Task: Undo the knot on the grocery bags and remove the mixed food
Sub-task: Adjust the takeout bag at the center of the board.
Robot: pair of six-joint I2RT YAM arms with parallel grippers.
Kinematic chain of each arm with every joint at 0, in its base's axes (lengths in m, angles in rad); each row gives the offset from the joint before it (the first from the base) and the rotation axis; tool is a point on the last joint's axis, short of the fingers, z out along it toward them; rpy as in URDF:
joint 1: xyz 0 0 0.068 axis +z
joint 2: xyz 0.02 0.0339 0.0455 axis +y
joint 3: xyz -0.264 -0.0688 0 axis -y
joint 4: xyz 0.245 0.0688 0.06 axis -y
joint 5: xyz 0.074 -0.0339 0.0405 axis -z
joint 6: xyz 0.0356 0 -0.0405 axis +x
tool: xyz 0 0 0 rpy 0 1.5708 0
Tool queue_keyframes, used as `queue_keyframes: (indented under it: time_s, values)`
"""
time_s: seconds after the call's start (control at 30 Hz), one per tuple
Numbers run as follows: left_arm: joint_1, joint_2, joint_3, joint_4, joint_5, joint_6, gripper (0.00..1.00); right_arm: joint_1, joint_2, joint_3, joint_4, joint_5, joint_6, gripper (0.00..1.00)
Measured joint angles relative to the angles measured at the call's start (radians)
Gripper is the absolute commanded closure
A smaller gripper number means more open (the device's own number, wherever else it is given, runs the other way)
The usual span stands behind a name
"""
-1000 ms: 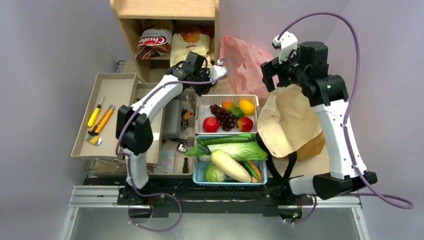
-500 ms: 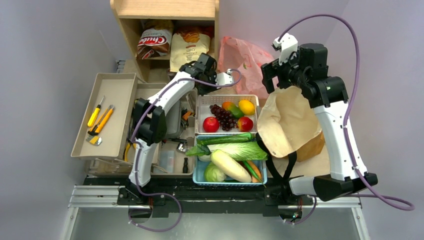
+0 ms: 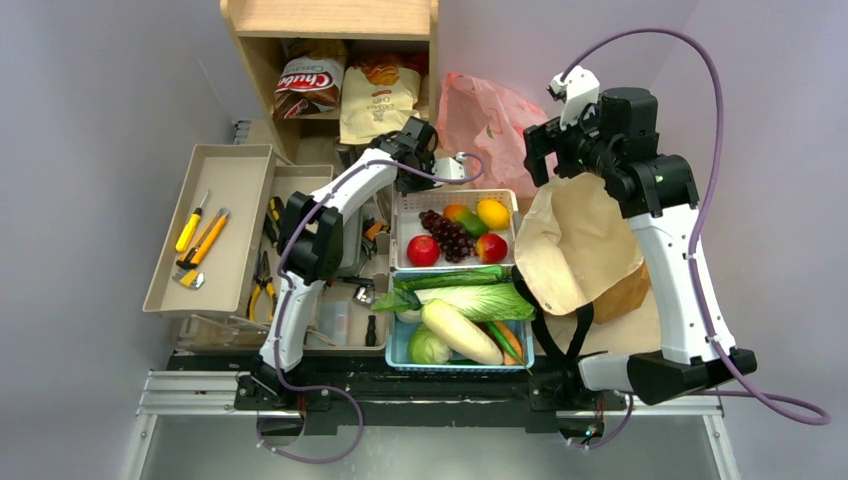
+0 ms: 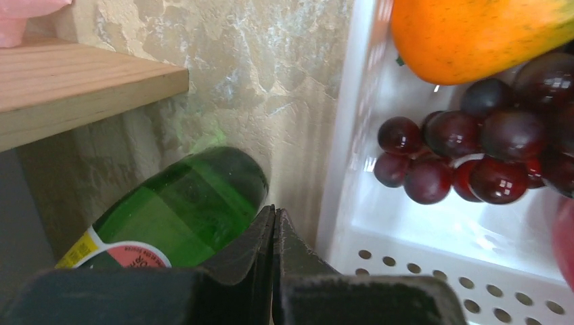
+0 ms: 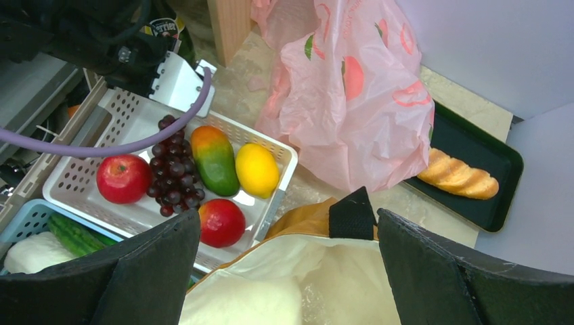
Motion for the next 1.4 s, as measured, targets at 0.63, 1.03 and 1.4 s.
queue_keyframes:
  time_s: [0.63,1.03,1.4]
  values:
    - [0.039,0.048,0.025,0.045,-0.029,0.039,1.0,0.0,-0.002,0.0,-0.004,0.009,0.04,0.01]
    - [0.052,0.071,0.025,0.158,-0.066,0.038,1.0,0.0,-0.002,0.001,-0.009,0.02,0.055,0.01]
    - [0.056,0.122,0.039,0.283,-0.14,0.039,1.0,0.0,0.003,0.026,-0.052,0.039,0.042,0.01]
